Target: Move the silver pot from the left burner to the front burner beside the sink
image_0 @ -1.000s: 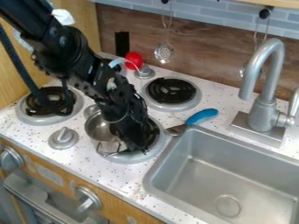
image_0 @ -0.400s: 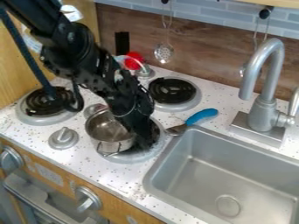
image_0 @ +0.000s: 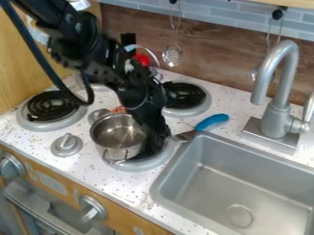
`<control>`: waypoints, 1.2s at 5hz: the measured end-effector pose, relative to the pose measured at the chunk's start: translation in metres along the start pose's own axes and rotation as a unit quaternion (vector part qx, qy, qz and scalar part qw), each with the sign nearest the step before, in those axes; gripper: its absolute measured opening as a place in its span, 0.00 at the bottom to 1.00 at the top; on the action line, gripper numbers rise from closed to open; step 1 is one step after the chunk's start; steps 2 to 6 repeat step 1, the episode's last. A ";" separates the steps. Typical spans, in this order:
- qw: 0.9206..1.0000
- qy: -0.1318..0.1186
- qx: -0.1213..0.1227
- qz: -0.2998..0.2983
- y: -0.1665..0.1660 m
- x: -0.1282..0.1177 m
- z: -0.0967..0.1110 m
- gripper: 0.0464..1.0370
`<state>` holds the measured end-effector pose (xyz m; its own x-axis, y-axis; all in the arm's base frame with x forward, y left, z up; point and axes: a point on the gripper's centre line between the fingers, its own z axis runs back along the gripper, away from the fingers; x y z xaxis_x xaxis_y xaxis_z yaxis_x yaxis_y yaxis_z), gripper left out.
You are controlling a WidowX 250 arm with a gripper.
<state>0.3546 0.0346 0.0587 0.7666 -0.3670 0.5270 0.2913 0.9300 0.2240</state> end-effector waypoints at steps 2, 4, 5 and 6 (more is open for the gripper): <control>0.998 -0.049 0.025 -0.030 0.003 0.026 0.028 0.97; 0.998 -0.049 0.025 -0.030 0.003 0.026 0.028 0.97; 0.998 -0.049 0.025 -0.030 0.003 0.026 0.028 0.97; 0.998 -0.049 0.025 -0.030 0.003 0.026 0.028 0.97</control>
